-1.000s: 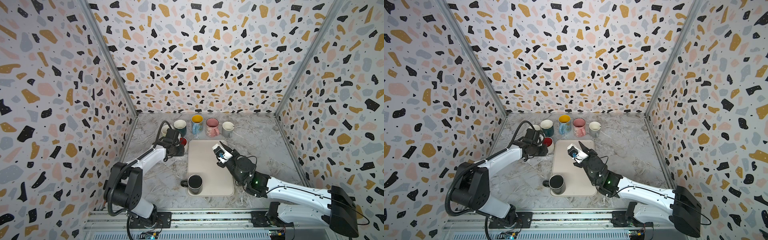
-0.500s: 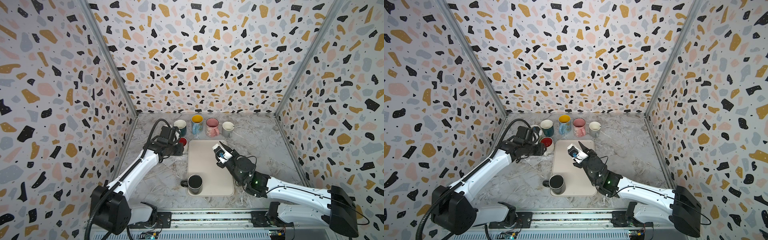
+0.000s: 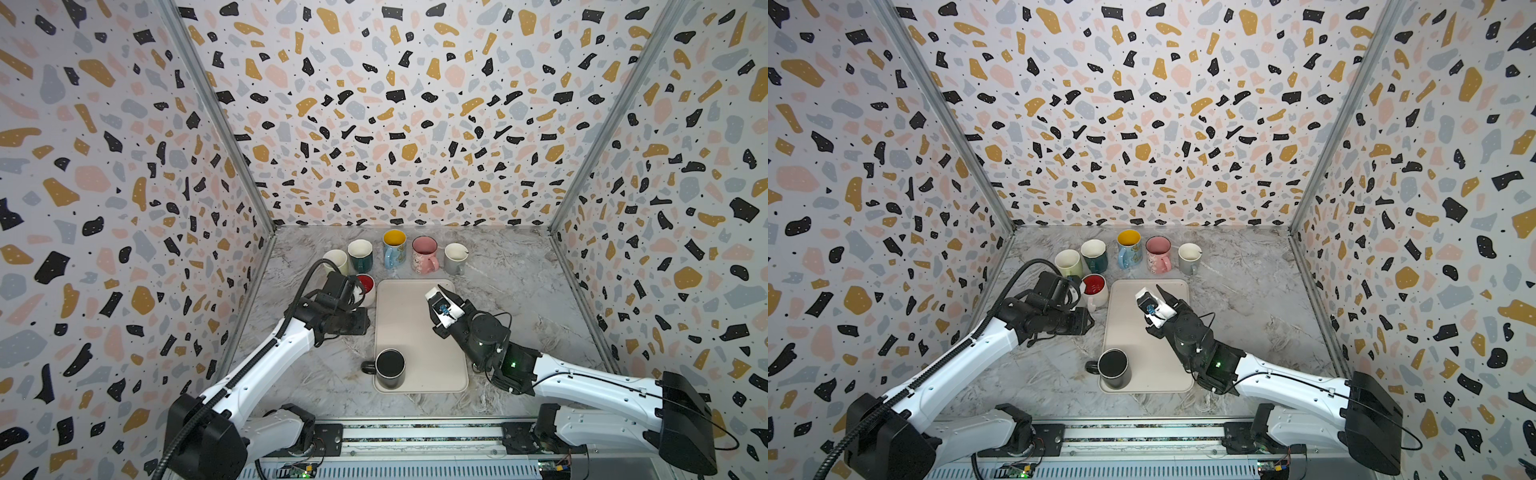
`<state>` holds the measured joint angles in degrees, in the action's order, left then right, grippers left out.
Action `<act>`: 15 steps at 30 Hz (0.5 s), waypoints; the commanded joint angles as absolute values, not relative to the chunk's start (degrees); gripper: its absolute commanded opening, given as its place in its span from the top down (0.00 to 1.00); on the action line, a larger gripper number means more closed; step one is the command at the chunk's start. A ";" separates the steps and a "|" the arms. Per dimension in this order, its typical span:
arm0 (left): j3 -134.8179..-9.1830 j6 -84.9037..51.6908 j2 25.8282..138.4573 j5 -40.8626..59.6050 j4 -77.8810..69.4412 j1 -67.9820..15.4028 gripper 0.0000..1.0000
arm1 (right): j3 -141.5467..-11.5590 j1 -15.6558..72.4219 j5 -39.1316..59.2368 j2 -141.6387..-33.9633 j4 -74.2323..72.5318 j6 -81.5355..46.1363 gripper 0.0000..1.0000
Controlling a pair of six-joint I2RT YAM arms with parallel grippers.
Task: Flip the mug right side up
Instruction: 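Move the left gripper back toward the black mug on the tray's near edge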
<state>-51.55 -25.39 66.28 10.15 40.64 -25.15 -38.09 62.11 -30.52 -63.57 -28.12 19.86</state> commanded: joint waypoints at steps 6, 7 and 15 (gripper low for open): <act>-43.55 -46.31 55.29 14.22 33.80 -25.41 0.59 | -35.86 62.23 -27.79 -59.25 -29.29 17.11 0.60; -42.32 -49.07 53.83 15.41 32.35 -25.40 0.59 | -35.78 62.32 -27.37 -59.07 -29.37 17.12 0.60; -35.28 -66.43 42.77 17.71 27.55 -25.41 0.57 | -34.49 62.99 -25.26 -57.23 -31.01 15.91 0.60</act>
